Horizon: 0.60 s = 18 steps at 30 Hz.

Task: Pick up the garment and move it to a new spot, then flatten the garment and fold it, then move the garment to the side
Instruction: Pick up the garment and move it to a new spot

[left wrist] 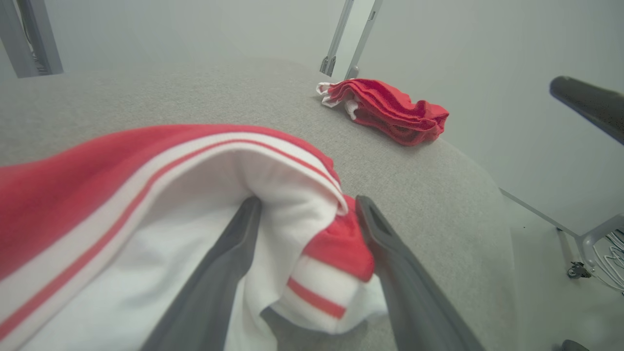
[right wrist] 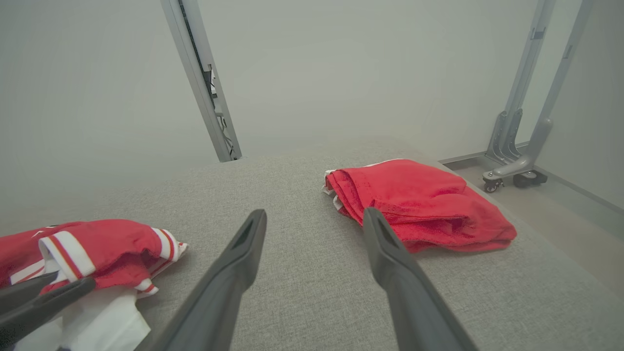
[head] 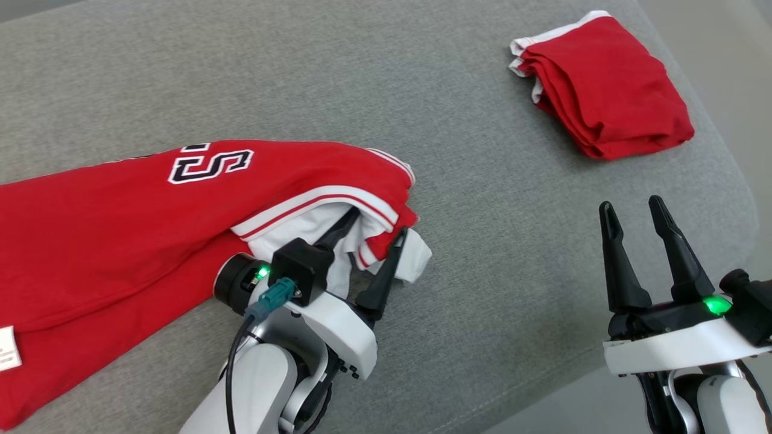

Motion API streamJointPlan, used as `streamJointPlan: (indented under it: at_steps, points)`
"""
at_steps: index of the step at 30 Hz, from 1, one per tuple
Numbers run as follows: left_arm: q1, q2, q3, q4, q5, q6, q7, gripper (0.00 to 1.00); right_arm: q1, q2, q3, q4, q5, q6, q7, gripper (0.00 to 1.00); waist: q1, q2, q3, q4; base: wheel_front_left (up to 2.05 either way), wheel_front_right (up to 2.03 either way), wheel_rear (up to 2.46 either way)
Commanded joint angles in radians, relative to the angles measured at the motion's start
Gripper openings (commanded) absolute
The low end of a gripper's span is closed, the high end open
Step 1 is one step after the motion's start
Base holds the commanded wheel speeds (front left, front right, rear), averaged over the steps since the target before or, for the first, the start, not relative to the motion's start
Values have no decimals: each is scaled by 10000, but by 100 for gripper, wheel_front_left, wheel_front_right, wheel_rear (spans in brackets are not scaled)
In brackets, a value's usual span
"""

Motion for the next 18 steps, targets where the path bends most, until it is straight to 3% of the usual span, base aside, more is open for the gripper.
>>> streamJointPlan:
  at_steps: [1,4,8,18]
  points:
    - [-140,32,-37,-135,57,-84,-138,100,-194,-21,-55,67,-35,-4,-75,100,0,0,-139,243,0,0,0]
    - [131,17,-132,-602,-96,-200,-364,100,-281,-25,-213,200,-214,-4,-42,100,0,0,-479,765,0,0,0]
    - [420,191,110,-1208,-191,-14,-559,100,-342,-27,-347,210,-428,-4,103,100,0,0,-832,1303,0,0,0]
    - [1132,928,1920,-2014,-292,1314,-1478,100,-349,-56,-489,-24,-897,-4,464,100,0,0,-1454,2411,0,0,0]
